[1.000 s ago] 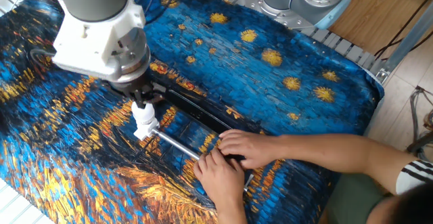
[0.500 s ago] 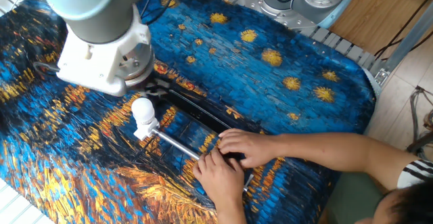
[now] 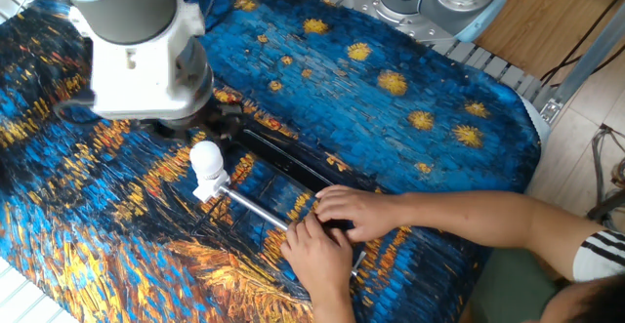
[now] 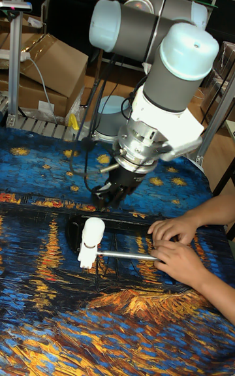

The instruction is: Install the light bulb by rotating it

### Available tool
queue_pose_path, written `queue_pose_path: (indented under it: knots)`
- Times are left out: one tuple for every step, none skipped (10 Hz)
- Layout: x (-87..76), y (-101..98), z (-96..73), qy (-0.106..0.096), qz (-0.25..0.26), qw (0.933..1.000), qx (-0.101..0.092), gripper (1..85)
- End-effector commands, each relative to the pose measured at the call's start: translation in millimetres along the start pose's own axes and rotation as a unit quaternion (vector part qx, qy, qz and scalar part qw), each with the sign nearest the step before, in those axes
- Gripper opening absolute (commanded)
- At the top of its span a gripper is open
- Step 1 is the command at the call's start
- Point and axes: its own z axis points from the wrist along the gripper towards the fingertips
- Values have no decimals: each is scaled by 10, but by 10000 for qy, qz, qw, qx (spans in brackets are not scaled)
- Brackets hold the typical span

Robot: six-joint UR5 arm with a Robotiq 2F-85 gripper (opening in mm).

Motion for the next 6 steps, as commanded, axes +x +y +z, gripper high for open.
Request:
queue_pose_path:
  knots:
    - [-97, -77, 73, -128, -1625, 9860, 356, 513]
    - [-185, -32, 99, -313, -1867, 9812, 376, 520]
    - [-209, 28, 133, -420, -2006, 9781, 353, 527]
    - [-210, 53, 187, -461, -2117, 9753, 422, 533]
    - [-202, 46, 287, -509, -2246, 9715, 555, 533]
    - [-170, 46, 384, -559, -2393, 9676, 587, 537]
